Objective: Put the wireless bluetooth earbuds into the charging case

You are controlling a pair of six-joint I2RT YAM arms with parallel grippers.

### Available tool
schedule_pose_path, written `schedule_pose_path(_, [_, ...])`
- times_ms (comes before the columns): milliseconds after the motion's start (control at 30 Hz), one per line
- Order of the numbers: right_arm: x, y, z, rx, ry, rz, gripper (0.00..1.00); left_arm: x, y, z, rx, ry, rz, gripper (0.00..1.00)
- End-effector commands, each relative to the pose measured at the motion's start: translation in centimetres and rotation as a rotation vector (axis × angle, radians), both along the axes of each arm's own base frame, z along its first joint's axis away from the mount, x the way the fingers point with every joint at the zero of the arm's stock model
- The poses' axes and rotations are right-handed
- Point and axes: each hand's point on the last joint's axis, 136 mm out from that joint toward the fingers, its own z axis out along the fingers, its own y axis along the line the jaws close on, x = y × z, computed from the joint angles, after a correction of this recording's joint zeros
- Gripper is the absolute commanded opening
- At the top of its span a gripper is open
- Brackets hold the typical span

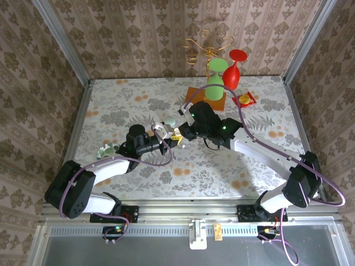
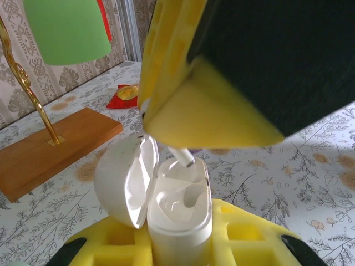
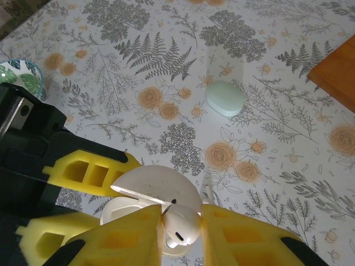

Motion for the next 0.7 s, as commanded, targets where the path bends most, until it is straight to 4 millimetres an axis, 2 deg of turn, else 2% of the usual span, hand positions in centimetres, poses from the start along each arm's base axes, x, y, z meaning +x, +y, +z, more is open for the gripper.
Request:
schedule_pose_path(0, [0.3, 1.2, 1.1, 0.036, -0.027, 0.029, 0.23, 0.5, -0.4, 1.4, -0.033, 0.002, -0.005, 0.02])
schedule_pose_path(500, [-0.5, 1.6, 0.3, 0.061, 0.005, 0.051, 0.23, 1.2, -0.4, 2.1, -0.083, 0.041, 0.025, 0.02])
schedule_pose_path(667, [-0.9, 1.1, -0.4, 0.054, 0.014, 0.047, 0.23, 1.5, -0.3, 2.3, -0.098, 0.054, 0.034, 0.02])
